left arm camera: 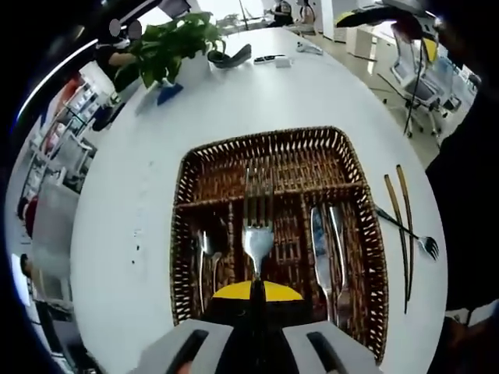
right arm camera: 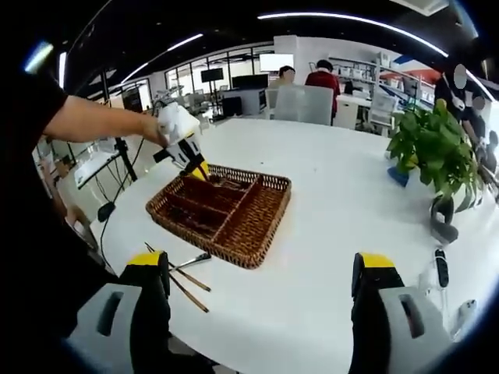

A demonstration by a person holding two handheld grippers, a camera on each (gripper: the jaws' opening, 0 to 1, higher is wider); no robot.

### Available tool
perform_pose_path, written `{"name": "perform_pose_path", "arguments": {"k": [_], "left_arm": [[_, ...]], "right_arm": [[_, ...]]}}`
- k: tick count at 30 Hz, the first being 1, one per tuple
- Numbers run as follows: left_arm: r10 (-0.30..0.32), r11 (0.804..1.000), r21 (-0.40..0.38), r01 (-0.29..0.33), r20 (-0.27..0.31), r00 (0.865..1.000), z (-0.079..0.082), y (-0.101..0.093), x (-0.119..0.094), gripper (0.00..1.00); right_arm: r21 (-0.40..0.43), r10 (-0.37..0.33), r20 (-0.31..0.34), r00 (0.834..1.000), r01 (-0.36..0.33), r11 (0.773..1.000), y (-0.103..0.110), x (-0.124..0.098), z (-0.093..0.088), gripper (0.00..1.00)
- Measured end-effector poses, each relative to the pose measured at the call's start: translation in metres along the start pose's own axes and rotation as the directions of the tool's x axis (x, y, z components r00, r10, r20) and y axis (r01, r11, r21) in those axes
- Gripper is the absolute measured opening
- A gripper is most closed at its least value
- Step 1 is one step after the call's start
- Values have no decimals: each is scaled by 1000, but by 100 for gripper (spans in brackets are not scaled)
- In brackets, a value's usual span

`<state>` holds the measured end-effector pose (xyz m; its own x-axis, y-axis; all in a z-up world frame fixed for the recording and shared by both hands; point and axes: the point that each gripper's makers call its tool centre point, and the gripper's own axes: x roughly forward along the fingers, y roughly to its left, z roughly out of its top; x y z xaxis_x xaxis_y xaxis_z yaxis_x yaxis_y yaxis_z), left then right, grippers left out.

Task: Arrange the knives, forks, and spoons in their matching storage slots by inserting each utensil handle-first until every utensil is classified and aligned in the correct compartment

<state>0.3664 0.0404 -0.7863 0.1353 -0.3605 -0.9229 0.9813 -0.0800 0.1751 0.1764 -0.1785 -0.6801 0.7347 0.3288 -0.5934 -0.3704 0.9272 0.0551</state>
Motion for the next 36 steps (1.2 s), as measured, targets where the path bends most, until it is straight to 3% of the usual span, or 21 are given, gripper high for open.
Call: {"name": "perform_pose_path", "arguments": {"k": [15,36], "left_arm": [[10,1000,-23,-10,2,1000,-17,-3,23,0],[12,999,-33,-14,-56,998,-29,-2,65,0]], "right_arm": [[-25,0,31,1000,1,1000,6,1,21,99],[-14,-19,-2,1000,19,1000,12,-2,6,99]]}}
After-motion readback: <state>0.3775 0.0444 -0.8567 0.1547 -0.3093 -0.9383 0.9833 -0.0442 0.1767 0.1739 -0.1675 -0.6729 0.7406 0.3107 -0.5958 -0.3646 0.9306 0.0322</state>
